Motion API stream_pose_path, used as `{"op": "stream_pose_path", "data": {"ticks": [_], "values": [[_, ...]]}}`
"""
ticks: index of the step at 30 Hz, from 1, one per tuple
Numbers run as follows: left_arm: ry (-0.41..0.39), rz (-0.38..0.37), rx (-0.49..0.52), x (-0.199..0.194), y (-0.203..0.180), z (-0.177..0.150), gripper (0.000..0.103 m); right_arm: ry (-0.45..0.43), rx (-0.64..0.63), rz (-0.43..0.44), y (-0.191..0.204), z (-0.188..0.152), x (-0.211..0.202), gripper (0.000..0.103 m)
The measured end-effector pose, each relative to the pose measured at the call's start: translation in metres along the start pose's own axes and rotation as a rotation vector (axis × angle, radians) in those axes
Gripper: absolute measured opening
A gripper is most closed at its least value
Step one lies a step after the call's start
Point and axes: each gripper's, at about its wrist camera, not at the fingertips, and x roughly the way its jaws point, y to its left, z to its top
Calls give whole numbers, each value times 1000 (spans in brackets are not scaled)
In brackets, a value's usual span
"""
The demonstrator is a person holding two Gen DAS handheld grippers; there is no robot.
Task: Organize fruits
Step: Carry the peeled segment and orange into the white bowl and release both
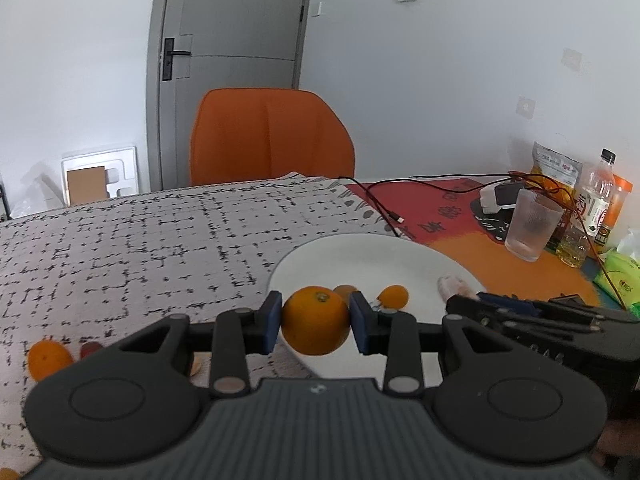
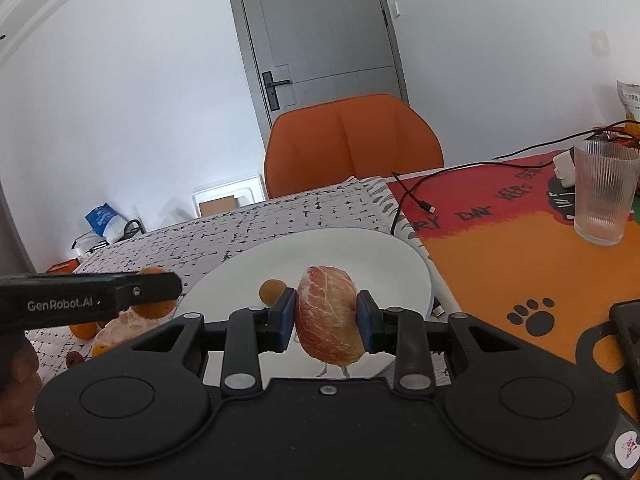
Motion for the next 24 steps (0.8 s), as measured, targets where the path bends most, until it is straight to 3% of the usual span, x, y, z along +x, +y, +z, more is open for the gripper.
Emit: {"op": "stream_pose_path", "data": {"ticks": [4, 8, 12, 14, 18, 24], "values": [[-1, -10, 4, 5, -7, 3, 36, 1, -3, -8, 1, 0, 2, 32], [-19, 10, 6, 2, -6, 4, 41, -9, -13, -22, 2, 0, -2, 43], [-12, 26, -28, -7, 5, 3, 54, -13, -17, -17, 7, 2, -6, 49], [-23, 46, -36, -14, 12, 3, 62, -23, -17, -7, 11, 3, -8, 59], [-50, 101, -50, -32, 29, 0, 80, -31, -38, 11, 23, 2, -9, 66], [-46, 172, -82, -52, 57, -7, 87, -20, -50, 49, 42, 0, -7, 76]]}}
